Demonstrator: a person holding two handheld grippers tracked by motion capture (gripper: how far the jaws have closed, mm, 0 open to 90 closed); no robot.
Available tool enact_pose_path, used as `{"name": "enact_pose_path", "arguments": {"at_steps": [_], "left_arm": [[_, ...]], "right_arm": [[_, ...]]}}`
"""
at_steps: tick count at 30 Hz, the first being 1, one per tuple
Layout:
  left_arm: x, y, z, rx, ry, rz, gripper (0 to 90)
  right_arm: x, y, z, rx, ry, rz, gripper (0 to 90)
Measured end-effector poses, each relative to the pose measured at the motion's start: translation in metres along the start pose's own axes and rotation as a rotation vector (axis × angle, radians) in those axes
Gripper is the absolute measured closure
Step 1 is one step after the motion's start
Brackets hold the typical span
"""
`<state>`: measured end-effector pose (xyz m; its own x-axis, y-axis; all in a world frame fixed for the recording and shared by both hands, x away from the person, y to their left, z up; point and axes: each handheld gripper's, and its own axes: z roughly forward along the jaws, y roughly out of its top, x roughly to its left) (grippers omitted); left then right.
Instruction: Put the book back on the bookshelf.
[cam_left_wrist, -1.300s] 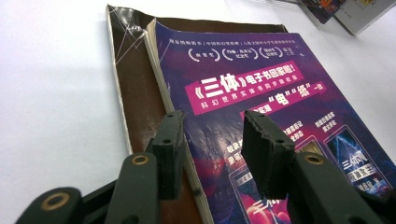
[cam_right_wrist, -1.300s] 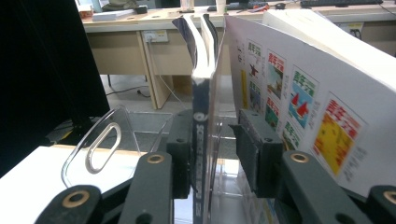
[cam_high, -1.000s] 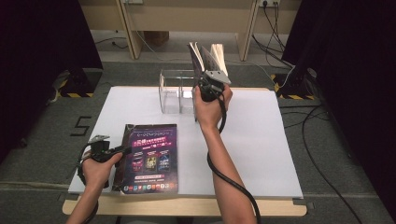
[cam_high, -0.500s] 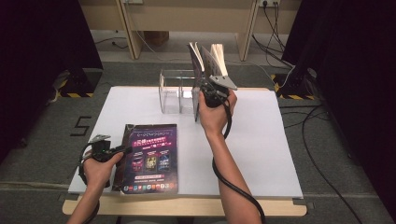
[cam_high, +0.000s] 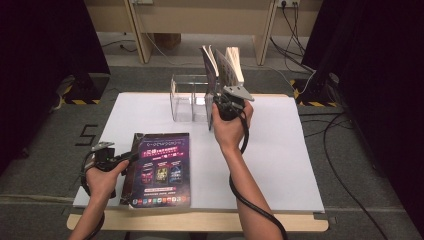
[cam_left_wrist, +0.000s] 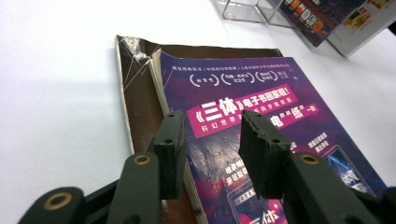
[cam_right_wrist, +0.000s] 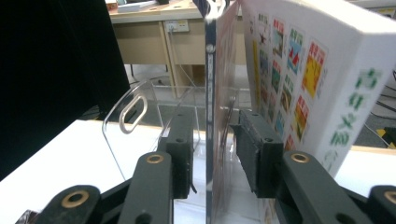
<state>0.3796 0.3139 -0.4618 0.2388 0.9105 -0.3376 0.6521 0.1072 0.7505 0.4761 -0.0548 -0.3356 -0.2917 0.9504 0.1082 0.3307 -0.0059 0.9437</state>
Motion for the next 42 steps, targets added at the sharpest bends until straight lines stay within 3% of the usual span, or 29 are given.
{"name": "enact_pose_path", "arguments": {"at_steps": [7, 10, 13, 21, 31, 38, 42], "left_arm": [[0.003, 0.001, -0.002, -0.009, 0.000, -0.010, 63.2], [0.003, -0.001, -0.001, -0.002, -0.007, -0.012, 65.7], [0.005, -0.002, 0.000, 0.009, -0.005, -0.016, 68.7], [0.009, -0.001, 0.001, 0.017, 0.015, -0.017, 81.5], [0.019, 0.000, 0.028, 0.080, 0.049, -0.016, 86.6], [0.021, 0.000, 0.037, 0.111, 0.070, 0.033, 87.9], [0.021, 0.001, 0.039, 0.118, 0.073, 0.035, 89.1]], "right_arm": [[-0.003, -0.007, -0.009, 0.020, 0.018, -0.006, 68.1], [-0.008, -0.012, -0.014, 0.043, 0.027, 0.015, 69.8], [-0.012, -0.020, -0.018, 0.084, 0.050, 0.033, 72.0], [-0.023, -0.044, -0.022, 0.195, 0.056, 0.018, 73.0], [-0.042, -0.065, -0.023, 0.270, 0.035, 0.039, 69.7], [-0.055, -0.074, -0.028, 0.291, 0.012, 0.043, 67.2], [-0.062, -0.080, -0.031, 0.305, 0.021, 0.040, 66.7]]}}
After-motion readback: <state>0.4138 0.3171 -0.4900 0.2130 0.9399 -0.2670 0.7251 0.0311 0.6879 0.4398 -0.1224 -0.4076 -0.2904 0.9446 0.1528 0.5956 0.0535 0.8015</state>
